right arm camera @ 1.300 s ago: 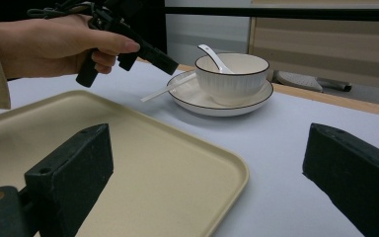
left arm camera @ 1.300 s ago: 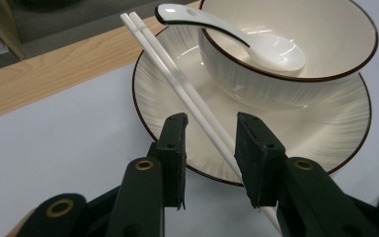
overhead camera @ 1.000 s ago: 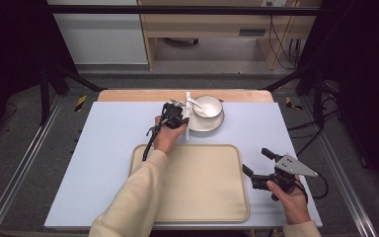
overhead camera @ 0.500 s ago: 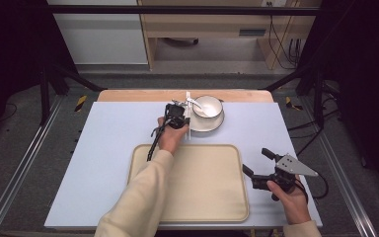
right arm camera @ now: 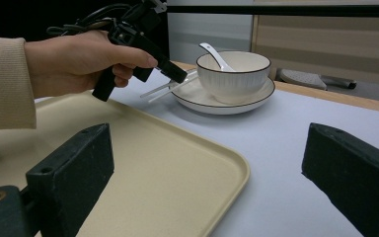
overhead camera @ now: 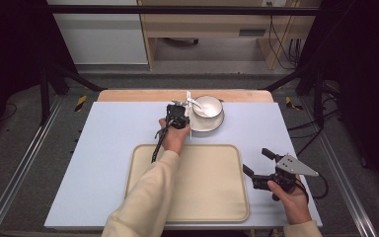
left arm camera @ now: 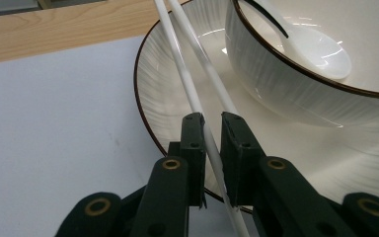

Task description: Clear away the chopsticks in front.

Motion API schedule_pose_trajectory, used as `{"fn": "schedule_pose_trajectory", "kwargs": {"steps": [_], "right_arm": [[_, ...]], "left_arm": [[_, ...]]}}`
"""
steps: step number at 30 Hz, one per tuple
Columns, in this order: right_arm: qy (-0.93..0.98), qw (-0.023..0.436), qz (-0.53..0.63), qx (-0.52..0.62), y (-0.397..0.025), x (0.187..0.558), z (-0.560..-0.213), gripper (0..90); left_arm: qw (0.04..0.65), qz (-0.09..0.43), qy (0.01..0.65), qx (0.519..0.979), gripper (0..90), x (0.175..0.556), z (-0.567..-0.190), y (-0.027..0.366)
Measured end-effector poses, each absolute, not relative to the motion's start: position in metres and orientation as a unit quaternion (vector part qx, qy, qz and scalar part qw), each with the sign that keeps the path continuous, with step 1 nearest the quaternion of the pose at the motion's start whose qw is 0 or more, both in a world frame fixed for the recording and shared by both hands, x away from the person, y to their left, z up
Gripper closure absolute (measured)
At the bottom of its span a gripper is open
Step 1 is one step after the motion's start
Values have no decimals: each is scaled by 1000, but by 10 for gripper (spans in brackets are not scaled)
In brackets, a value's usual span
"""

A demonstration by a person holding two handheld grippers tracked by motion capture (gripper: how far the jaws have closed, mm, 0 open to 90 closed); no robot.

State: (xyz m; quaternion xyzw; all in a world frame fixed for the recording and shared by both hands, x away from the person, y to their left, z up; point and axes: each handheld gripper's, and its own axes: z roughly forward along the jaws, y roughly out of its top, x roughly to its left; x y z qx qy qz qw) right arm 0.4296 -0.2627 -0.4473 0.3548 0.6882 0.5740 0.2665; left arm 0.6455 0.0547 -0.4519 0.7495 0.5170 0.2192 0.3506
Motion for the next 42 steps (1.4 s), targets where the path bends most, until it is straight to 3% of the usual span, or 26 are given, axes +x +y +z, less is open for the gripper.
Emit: {"fn": "schedule_pose_trajectory", "kwargs": {"steps": [27,42], "right_arm": [[694,265,569,353,-264,430,-448,63],[697,265,566,352,-262,430,-449,64]], "left_arm": [[335,240,512,754,858,644,-451,56],[356,253,521,734,859,627,-433,99]]}}
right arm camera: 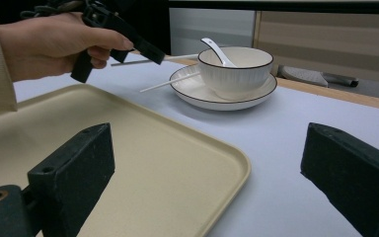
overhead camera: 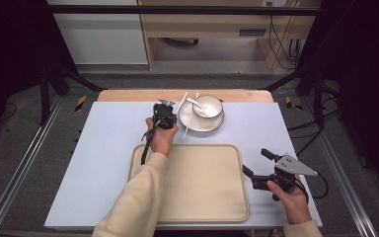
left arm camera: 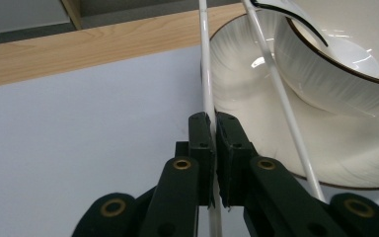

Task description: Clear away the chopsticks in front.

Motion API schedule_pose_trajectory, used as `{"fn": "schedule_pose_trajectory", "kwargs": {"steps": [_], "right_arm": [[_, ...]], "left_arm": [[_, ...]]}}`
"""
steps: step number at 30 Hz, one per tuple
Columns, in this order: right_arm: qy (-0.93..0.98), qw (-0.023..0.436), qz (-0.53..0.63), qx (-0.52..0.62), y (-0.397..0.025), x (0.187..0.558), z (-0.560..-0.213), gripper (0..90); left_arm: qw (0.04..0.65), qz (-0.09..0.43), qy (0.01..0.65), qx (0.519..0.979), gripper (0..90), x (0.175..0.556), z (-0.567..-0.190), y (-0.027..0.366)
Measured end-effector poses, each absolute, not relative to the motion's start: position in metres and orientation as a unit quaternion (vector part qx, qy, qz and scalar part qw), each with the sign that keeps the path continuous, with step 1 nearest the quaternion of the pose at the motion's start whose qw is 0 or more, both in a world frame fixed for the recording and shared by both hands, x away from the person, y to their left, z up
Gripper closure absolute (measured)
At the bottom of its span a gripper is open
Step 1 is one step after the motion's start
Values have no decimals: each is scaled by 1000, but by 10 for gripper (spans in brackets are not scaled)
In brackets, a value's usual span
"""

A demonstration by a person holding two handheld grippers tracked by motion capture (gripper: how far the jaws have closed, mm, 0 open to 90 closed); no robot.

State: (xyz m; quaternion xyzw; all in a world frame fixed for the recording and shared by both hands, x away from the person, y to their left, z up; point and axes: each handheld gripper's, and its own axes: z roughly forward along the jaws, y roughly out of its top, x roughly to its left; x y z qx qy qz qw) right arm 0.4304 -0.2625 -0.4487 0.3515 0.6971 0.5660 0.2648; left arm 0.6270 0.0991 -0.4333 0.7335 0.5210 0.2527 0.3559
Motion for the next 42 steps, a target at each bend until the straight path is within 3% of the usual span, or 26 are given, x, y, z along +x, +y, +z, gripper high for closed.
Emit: {"fn": "schedule_pose_trajectory", "kwargs": {"steps": [14,21,28,42], "right_arm": [[699,265,567,347,-258,429,-448,44],[697,267,569,344,-258,428,-448,45],[698,269,569,342,-258,427,-447,45],[708,270,561,334,-255,426,-448,43]], "left_arm": [[388,263,545,695,859,565,-426,154],[422,267,549,670,859,536,-419,166],[431,271,563,651,859,482,-423,179],[449,290,573,621,858,420,-434,191]]}}
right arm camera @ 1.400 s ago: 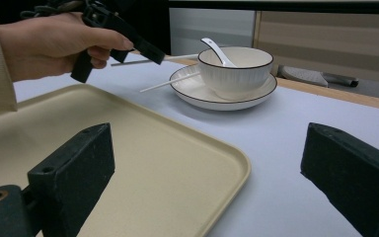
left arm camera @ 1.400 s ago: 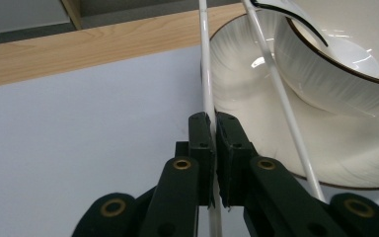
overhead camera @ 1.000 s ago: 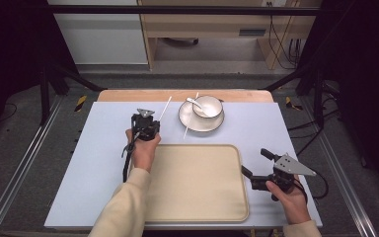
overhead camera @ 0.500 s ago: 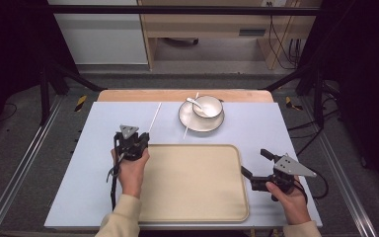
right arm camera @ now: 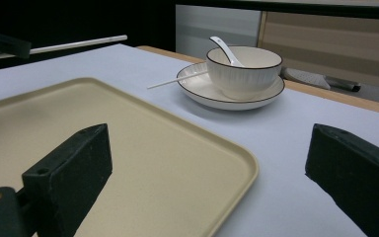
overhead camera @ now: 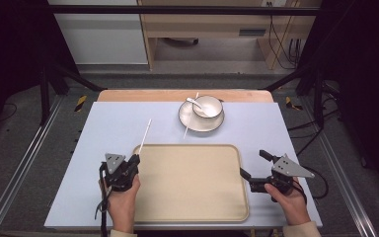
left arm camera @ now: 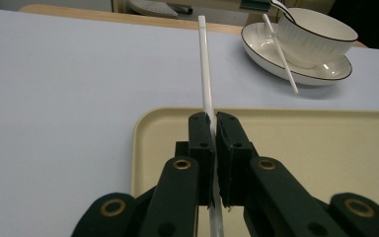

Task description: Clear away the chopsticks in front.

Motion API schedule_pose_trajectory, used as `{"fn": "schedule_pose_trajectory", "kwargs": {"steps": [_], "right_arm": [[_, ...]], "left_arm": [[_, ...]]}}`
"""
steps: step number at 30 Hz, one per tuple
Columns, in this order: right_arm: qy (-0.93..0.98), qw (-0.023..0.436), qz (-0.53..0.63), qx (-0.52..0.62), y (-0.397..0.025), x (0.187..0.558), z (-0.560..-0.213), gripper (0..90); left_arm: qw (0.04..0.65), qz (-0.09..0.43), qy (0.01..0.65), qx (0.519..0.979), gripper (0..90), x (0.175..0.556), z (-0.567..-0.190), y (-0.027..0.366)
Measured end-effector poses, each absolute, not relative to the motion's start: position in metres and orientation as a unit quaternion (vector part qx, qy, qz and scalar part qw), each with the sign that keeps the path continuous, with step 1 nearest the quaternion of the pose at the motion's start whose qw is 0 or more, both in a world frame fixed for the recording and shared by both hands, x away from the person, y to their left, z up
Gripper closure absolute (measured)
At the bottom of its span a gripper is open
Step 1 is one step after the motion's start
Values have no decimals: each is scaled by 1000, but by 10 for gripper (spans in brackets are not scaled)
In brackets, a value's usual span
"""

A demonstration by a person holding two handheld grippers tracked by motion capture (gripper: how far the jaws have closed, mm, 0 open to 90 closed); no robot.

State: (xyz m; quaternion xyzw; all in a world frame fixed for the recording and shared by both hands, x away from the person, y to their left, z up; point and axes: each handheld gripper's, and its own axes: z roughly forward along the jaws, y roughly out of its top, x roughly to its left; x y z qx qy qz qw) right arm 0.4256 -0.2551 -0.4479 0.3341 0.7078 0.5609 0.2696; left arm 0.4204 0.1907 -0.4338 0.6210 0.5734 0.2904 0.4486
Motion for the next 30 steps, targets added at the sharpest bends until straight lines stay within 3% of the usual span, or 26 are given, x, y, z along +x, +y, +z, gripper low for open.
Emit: {"fn": "schedule_pose_trajectory", "kwargs": {"steps": [12,30], "right_arm": [[709,267,562,331,-254,425,-448,44],[712,262,562,330,-252,425,-449,44]], "left_arm": [[448,290,595,600,858,368,-452,192],[413,299,617,600,858,350,-474,187]]}}
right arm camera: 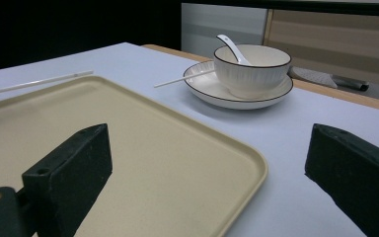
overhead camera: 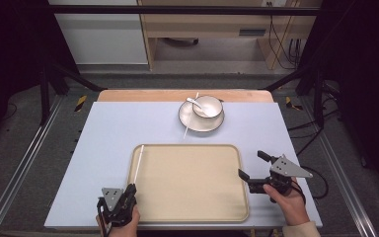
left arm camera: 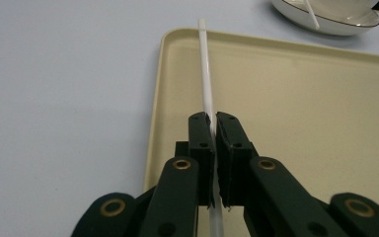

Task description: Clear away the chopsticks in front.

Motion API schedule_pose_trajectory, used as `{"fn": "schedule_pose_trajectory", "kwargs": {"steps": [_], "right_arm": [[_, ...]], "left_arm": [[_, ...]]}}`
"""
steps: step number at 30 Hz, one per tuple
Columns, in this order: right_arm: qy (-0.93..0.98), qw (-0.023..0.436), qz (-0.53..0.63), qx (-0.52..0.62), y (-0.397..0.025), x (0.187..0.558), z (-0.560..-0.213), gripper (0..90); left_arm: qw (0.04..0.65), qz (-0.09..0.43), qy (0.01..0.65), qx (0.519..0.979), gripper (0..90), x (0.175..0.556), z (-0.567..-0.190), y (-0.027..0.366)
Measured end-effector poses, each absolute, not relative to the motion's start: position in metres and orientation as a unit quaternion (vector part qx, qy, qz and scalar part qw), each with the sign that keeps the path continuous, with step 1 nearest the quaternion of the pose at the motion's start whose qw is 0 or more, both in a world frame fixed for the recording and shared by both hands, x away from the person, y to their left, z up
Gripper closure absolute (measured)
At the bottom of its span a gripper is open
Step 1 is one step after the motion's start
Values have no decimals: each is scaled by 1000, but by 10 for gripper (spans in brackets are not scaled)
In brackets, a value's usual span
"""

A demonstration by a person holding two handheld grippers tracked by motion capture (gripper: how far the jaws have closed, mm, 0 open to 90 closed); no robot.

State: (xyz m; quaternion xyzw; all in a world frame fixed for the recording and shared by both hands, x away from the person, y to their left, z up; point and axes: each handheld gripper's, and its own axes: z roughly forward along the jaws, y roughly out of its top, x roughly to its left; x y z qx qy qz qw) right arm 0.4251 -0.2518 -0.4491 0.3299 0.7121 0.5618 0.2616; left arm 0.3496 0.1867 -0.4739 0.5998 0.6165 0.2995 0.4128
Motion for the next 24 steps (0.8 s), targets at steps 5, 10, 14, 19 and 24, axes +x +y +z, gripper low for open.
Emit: {"fn": "schedule_pose_trajectory", "kwargs": {"steps": [5,10,14,19,24], "right_arm": [[714,259,561,328,-251,425,-450,44],[714,259,561,328,-251,425,-450,45],[715,258,561,328,-251,425,-450,45],[716,258,560,327,-250,426,-450,45],[717,257,560,327,-251,426,-450,46]], "left_arm": [[410,294,622,599,858,353,-477,188],[407,291,623,602,857,355,-479,188],[405,289,625,601,858,357,-480,189],[402,288,627,602,857,358,-482,188],[401,285,628,603,853,359,-483,189]]}}
